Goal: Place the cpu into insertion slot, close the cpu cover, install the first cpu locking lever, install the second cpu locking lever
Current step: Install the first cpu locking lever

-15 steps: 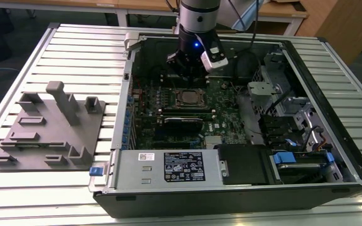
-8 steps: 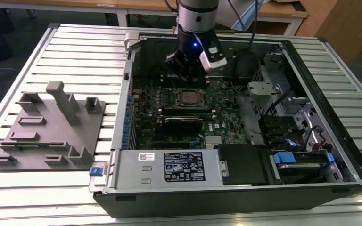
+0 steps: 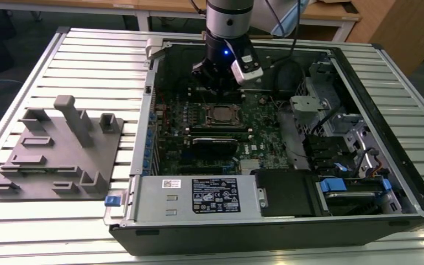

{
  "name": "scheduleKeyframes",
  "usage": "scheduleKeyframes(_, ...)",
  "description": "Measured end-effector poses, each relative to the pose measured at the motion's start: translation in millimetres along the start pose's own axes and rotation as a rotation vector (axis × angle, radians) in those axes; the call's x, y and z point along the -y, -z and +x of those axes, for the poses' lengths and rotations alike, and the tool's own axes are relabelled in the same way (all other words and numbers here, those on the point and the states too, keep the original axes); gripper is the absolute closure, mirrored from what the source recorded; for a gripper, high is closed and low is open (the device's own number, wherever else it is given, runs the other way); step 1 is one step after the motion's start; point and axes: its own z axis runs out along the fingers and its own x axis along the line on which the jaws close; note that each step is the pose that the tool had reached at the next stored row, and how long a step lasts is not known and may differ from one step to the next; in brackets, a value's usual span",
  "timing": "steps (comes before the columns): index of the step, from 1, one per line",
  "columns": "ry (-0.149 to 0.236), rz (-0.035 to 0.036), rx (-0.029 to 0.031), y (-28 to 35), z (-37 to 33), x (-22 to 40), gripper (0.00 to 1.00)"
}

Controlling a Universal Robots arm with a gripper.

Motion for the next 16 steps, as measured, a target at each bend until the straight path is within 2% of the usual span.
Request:
scheduleKeyframes(5, 0.0, -0.0001, 0.0, 0.0, 1.7, 0.2, 0.89)
scheduleKeyframes(16, 0.0, 0.0, 0.0, 0.3, 19.6, 1.5, 0.89)
